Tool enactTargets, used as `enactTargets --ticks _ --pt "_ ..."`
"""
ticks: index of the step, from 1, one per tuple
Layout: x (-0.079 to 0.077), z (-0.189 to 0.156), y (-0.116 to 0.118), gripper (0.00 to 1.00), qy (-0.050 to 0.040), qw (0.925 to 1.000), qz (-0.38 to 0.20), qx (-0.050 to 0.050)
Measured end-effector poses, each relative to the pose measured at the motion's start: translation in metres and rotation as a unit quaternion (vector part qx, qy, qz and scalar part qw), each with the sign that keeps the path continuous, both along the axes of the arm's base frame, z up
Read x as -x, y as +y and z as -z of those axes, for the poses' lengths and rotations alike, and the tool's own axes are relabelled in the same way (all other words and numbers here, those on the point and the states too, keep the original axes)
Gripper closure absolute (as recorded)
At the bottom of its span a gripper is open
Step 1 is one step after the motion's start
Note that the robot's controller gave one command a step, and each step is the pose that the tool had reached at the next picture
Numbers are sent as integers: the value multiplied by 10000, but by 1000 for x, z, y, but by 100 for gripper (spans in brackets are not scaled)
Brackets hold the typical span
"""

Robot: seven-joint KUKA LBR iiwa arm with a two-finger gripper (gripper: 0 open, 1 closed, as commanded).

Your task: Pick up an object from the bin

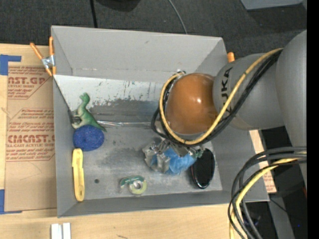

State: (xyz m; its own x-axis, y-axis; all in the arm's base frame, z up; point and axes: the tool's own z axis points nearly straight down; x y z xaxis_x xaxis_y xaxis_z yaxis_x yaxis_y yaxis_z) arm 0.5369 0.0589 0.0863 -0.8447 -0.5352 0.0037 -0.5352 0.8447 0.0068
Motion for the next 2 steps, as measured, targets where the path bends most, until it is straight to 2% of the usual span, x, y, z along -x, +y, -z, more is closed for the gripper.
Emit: enactTargets --ticks 1,2 --pt "-18 -31 8 100 -16 9983 -585 -31" --pt "-18 -31 8 100 -15 9983 -586 -32"
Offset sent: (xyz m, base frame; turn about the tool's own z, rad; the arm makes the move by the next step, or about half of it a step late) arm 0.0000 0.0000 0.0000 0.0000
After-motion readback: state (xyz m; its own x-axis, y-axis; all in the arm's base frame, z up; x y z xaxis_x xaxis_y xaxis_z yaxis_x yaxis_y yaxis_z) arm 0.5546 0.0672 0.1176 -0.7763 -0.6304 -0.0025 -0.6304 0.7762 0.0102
